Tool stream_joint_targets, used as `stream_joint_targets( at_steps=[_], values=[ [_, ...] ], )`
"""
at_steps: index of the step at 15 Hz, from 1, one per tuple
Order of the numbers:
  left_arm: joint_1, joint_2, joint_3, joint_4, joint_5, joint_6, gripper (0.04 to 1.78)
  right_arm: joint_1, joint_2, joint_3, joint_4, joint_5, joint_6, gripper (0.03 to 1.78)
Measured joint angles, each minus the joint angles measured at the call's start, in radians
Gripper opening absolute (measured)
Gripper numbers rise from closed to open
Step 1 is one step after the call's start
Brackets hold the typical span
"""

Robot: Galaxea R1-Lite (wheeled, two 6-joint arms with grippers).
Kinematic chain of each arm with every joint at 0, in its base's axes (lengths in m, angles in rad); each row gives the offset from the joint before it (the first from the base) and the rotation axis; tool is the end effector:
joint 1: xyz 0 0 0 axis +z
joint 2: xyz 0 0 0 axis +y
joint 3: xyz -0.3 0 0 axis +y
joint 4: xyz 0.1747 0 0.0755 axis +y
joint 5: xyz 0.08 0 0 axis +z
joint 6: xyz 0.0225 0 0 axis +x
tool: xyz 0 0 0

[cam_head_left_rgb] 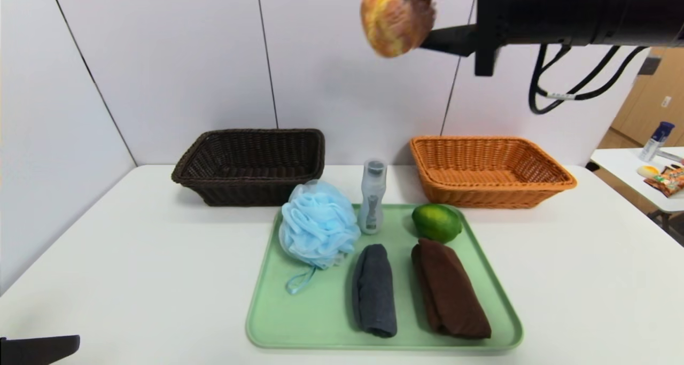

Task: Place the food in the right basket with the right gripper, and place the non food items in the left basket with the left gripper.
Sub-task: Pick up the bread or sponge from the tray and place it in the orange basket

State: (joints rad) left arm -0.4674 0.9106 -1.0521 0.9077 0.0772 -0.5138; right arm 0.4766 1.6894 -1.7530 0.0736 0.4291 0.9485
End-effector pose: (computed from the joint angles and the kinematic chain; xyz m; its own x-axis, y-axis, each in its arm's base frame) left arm 0.0473 -0.0219 0.2653 0.6761 -0.2548 -0.6913 0.0438 0.9505 -0.3076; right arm 0.2672 0.1485 0.3833 0.6171 0.7868 -0.0091 -0.4514 0.3635 0.8149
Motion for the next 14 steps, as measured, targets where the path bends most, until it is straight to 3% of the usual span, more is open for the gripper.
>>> stream_joint_targets(
  at_steps=[3, 5, 9, 10, 14],
  values=[
    [0.0, 0.009, -0.001, -0.018, 0.0, 0.007, 1.69, -0.21, 0.022, 0.019, 0.019, 0.02, -0.056, 0.83],
    [0.0, 0.018, -0.001, -0.031, 0.0, 0.018, 1.69, -0.296, 0.076, 0.029, 0.099, -0.042, -0.161, 0.83],
    [0.0, 0.047, 0.0, -0.052, 0.0, 0.02, 1.69, -0.335, 0.225, 0.039, 0.168, -0.325, -0.361, 0.83],
    [0.0, 0.053, 0.0, -0.059, 0.0, 0.02, 1.69, -0.338, 0.259, 0.038, 0.169, -0.363, -0.398, 0.83],
    [0.0, 0.071, 0.0, -0.072, -0.002, 0.02, 1.69, -0.346, 0.376, 0.024, 0.173, -0.437, -0.454, 0.83]
  ],
)
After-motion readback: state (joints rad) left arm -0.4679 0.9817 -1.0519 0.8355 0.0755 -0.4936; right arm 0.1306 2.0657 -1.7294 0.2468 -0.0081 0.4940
